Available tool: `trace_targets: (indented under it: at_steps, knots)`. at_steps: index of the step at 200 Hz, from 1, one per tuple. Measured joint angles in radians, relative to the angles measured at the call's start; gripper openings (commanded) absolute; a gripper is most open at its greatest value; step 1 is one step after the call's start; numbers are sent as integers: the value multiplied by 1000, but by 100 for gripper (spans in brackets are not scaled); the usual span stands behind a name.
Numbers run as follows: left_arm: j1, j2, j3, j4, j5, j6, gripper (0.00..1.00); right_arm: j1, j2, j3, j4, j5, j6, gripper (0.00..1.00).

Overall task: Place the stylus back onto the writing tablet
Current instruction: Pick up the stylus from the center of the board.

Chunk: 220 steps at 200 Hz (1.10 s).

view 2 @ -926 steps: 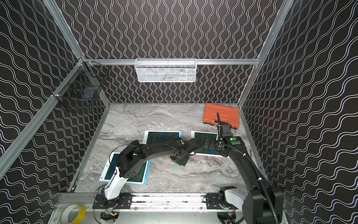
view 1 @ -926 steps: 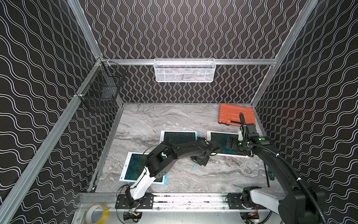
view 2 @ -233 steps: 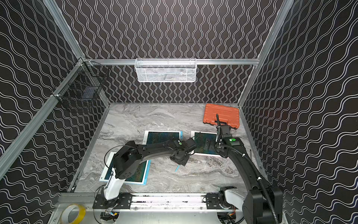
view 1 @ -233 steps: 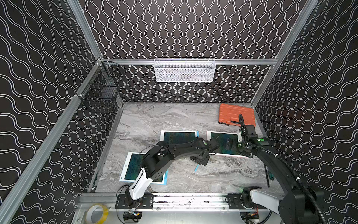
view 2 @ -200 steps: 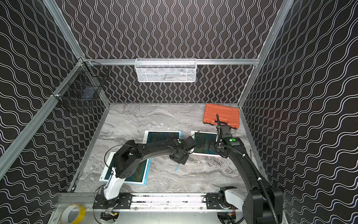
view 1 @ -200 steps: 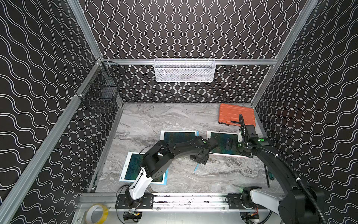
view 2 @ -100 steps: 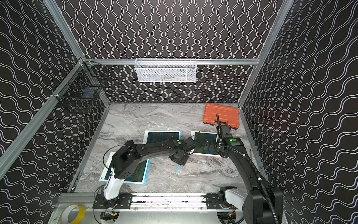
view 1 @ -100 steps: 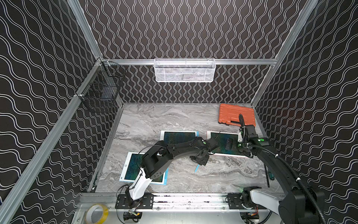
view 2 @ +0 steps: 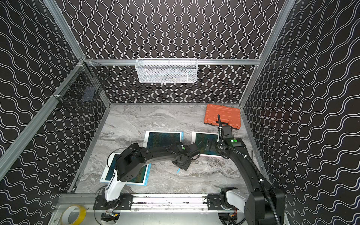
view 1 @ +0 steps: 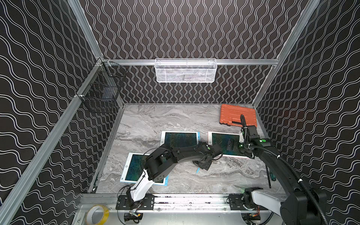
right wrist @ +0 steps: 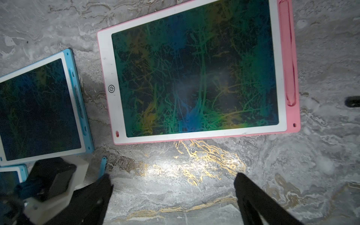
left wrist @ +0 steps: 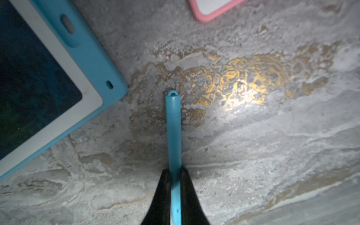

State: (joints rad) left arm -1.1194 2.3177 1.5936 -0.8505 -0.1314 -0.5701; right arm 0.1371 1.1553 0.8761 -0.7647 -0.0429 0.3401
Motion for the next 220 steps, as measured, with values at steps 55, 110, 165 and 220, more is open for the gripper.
trace_targets:
  at_steps: [55, 110, 165, 220]
  knots:
    - [1, -26, -26, 28, 0, -8, 3, 0, -2, 0, 0, 0, 0, 100]
    - [7, -33, -8, 24, 20, -34, 1, 0, -4, 2, -1, 0, 0, 100]
    - [17, -32, -3, 10, 10, -37, 1, 2, -4, 10, -1, 0, 0, 100]
    - [19, -25, -1, 11, 17, -35, 1, 2, -4, 13, -1, 4, 0, 100]
